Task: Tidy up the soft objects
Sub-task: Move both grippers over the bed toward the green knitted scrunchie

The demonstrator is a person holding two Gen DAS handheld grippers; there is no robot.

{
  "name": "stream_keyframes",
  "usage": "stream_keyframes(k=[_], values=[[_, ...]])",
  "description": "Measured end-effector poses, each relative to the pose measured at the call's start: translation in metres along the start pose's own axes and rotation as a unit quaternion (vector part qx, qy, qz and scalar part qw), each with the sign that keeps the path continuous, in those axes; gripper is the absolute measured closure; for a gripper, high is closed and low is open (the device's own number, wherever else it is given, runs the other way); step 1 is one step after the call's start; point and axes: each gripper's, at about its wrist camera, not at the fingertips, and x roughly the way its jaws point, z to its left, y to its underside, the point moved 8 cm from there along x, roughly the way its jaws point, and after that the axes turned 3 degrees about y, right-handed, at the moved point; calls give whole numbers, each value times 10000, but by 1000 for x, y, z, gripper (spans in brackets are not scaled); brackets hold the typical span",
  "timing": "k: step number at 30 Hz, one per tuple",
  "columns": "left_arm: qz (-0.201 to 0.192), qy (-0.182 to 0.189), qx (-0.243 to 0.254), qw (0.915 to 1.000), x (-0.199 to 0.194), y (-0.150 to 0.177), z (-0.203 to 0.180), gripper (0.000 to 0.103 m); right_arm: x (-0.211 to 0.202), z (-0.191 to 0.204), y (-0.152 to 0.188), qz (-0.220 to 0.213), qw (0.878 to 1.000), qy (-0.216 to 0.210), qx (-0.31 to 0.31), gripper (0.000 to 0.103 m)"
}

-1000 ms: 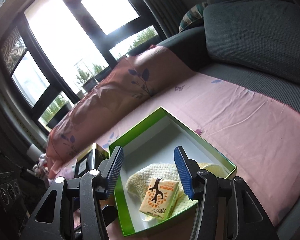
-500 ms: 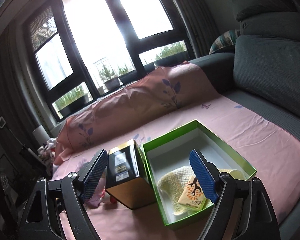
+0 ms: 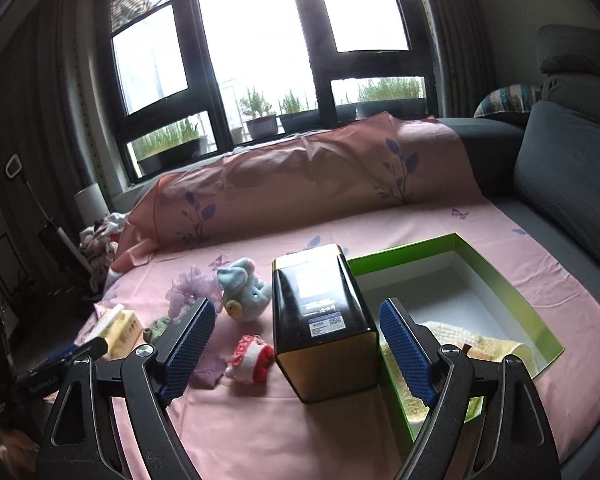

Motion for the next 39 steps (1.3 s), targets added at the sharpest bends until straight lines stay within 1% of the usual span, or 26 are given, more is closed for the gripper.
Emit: stream_keyframes(k=[3, 8, 11, 14, 16, 18, 19, 22, 25, 27, 28, 29, 30, 31, 34, 36, 39], values=[[139, -228, -155, 9995, 12, 4, 28, 2, 14, 19, 9, 234, 9996, -159, -63, 18], [312, -436, -439, 9976, 30, 27, 67, 3, 37, 50, 27, 600, 9967, -486, -235, 18], [506, -624, -451, 9957, 35, 38, 82, 4, 51, 69, 44, 929, 9923, -663, -479, 18], [512, -751, -629, 9939, 34, 44, 99, 4, 63, 84, 57, 1137, 9875, -949, -547, 18], [631, -728, -715, 9928, 37, 48, 104, 5, 75, 91, 67, 1367, 9835, -1113, -404, 18], [680, -798, -755, 9916, 39, 49, 108, 10, 88, 97, 80, 1695, 9783, -1158, -270, 18], [669, -821, -777, 9913, 38, 48, 109, 10, 94, 101, 87, 1844, 9757, -1156, -268, 18], [643, -777, -788, 9918, 34, 47, 109, 13, 108, 118, 102, 2125, 9685, -1242, -365, 18], [602, -791, -769, 9921, 29, 45, 111, 17, 120, 139, 107, 2330, 9615, -1400, -393, 18], [586, -912, -781, 9910, 28, 44, 116, 20, 131, 153, 107, 2379, 9601, -1424, -363, 18], [577, -983, -810, 9902, 28, 45, 120, 22, 138, 160, 107, 2429, 9594, -1386, -363, 23], [591, -1080, -825, 9890, 29, 45, 124, 26, 144, 167, 108, 2495, 9582, -1350, -386, 36], [628, -1164, -851, 9876, 30, 46, 128, 30, 151, 174, 108, 2543, 9573, -1320, -398, 41], [664, -1166, -920, 9867, 30, 47, 132, 32, 157, 182, 107, 2556, 9568, -1330, -377, 44], [654, -894, -1171, 9869, 28, 46, 137, 32, 174, 203, 102, 2540, 9572, -1341, -356, 44], [611, -935, -1196, 9865, 25, 44, 141, 32, 186, 215, 100, 2539, 9580, -1261, -438, 44], [585, -1066, -1213, 9851, 23, 43, 145, 32, 203, 231, 101, 2496, 9604, -998, -730, 44]])
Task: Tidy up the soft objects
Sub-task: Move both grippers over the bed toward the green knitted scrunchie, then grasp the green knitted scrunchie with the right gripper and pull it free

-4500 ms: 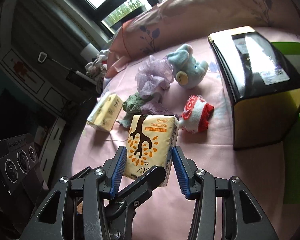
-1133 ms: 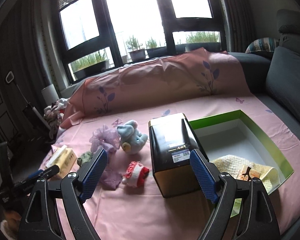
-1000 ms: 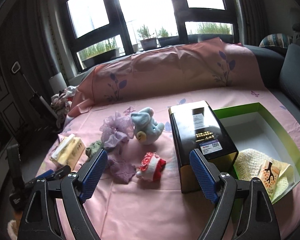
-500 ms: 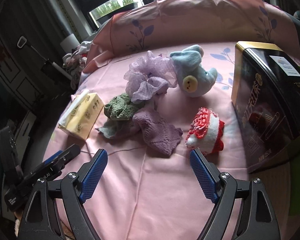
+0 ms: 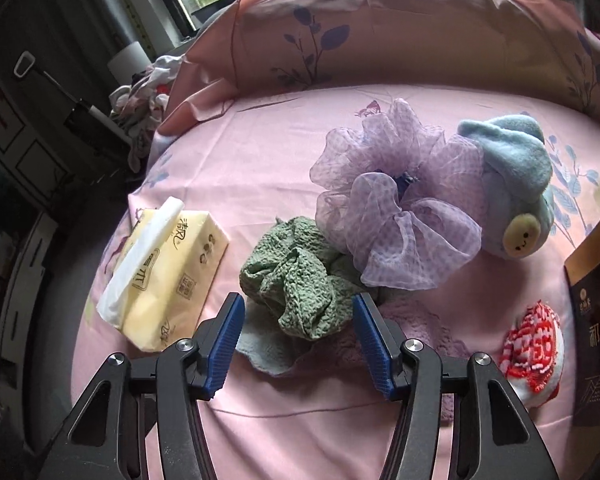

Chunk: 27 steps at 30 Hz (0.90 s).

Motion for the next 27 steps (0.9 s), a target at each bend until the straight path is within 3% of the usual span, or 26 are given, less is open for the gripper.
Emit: stream_keyframes(k=[3, 8, 11, 17, 22, 27], values=[[-103, -89, 12, 9999, -4, -4, 5, 32, 17, 8, -3, 66, 9992, 272, -273, 44], [-156, -36, -76, 9998, -8, -8, 10, 32, 27, 7, -3, 137, 9973, 642, -318, 77], [-150, 12, -76, 9999, -9, -8, 10, 32, 16, 10, -5, 16, 9975, 569, -424, 88], [-131, 88, -59, 9999, -10, -7, 7, 32, -44, 20, 0, -367, 9983, -4, -453, 89], [-99, 86, -24, 9999, -9, -4, 4, 32, -100, 19, 26, -582, 9947, -427, -727, 89], [-59, 114, 34, 9999, -8, -1, 0, 32, -120, -4, 75, -317, 9930, -455, -1044, 89]])
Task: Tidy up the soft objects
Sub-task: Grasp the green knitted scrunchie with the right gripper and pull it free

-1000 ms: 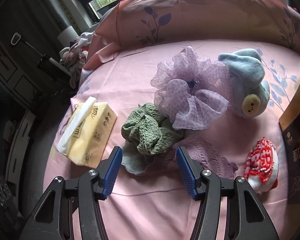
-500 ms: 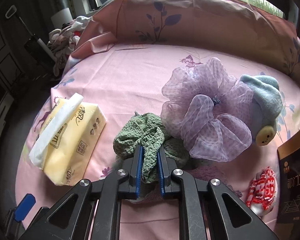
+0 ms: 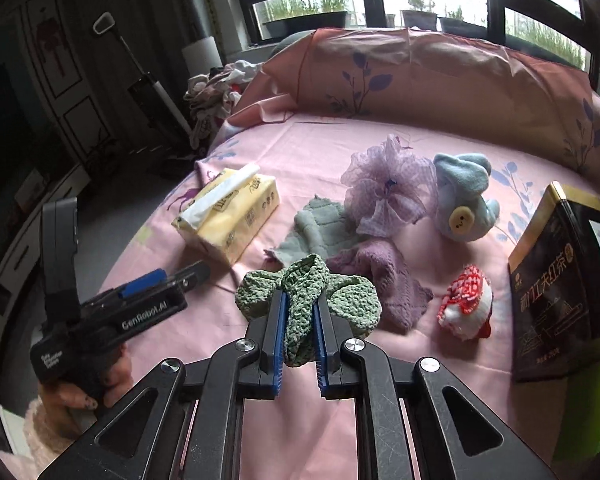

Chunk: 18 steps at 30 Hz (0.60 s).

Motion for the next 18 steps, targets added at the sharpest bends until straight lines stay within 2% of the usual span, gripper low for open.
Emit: stream_keyframes(k=[4, 7, 9, 10, 11, 13, 15, 18], values=[[8, 227, 68, 9997, -2, 4, -12, 32, 19, -16, 44, 690, 9970, -265, 225, 89], [123, 326, 142, 9993, 2, 10, -22, 32, 31, -26, 62, 1063, 9938, -174, 267, 89], [220, 431, 199, 9986, 4, 14, -29, 32, 31, -32, 61, 1015, 9942, -149, 324, 78], [262, 469, 233, 9983, 5, 16, -33, 32, 29, -34, 58, 911, 9951, -155, 352, 65], [300, 510, 264, 9979, 5, 18, -36, 30, 26, -37, 54, 777, 9961, -148, 382, 46], [404, 657, 341, 9964, 5, 23, -44, 29, 18, -42, 47, 528, 9976, -135, 434, 26], [552, 847, 388, 9941, 4, 29, -53, 17, 14, -49, 44, 524, 9969, -181, 566, 25], [603, 1193, 571, 9894, -2, 38, -71, 11, 12, -58, 39, 523, 9938, -329, 922, 25]])
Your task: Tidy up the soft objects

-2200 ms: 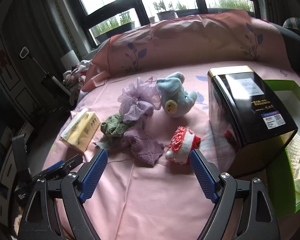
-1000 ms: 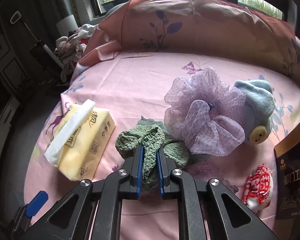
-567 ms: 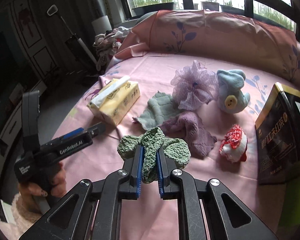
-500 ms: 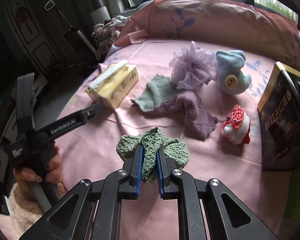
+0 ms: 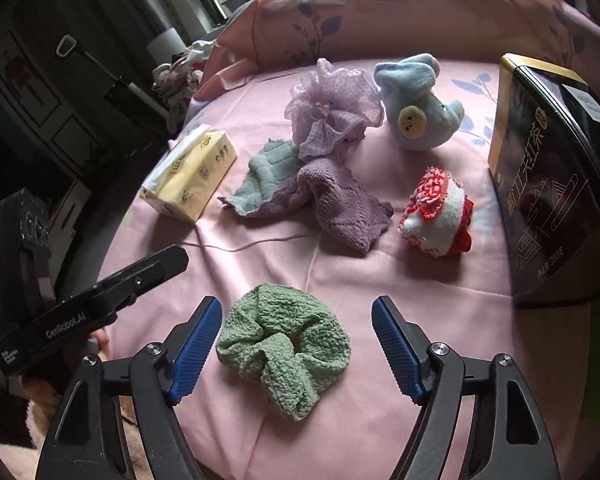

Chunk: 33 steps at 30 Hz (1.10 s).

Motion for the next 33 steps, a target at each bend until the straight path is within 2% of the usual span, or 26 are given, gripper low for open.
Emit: stream_keyframes(k=[3, 5, 8, 12, 17, 19, 21, 23, 25, 27, 29, 30, 33], values=[[174, 219, 223, 9994, 5, 12, -20, 10, 2, -2, -2, 18, 9998, -166, 128, 25], [324, 84, 283, 9990, 14, 21, -23, 10, 4, -2, -2, 54, 9990, -393, 219, 25], [715, 215, 363, 9965, 28, 36, -30, 10, 10, -10, 1, 186, 9978, -468, 427, 25], [858, 342, 593, 9940, 32, 45, -45, 11, 21, -14, 6, 376, 9954, -655, 596, 25], [944, 310, 755, 9922, 36, 60, -54, 12, 35, -8, 14, 624, 9909, -927, 756, 25], [1073, 421, 791, 9902, 41, 66, -58, 16, 41, -4, 19, 736, 9903, -942, 703, 25], [1191, 491, 761, 9887, 47, 71, -62, 27, 45, 1, 23, 780, 9914, -874, 583, 26], [1168, 485, 737, 9892, 51, 71, -62, 28, 50, 5, 26, 812, 9926, -793, 422, 36], [1121, 510, 669, 9901, 51, 70, -62, 35, 54, 5, 27, 809, 9930, -757, 414, 47], [1138, 664, 538, 9898, 51, 68, -61, 48, 56, 5, 27, 802, 9928, -771, 444, 54], [1158, 737, 505, 9892, 51, 67, -61, 54, 55, 6, 26, 795, 9914, -914, 501, 62], [1159, 768, 527, 9889, 49, 67, -63, 59, 53, 8, 26, 795, 9903, -1015, 516, 64], [962, 699, 792, 9897, 36, 61, -77, 63, 41, 12, 21, 587, 9919, -1045, 425, 65]])
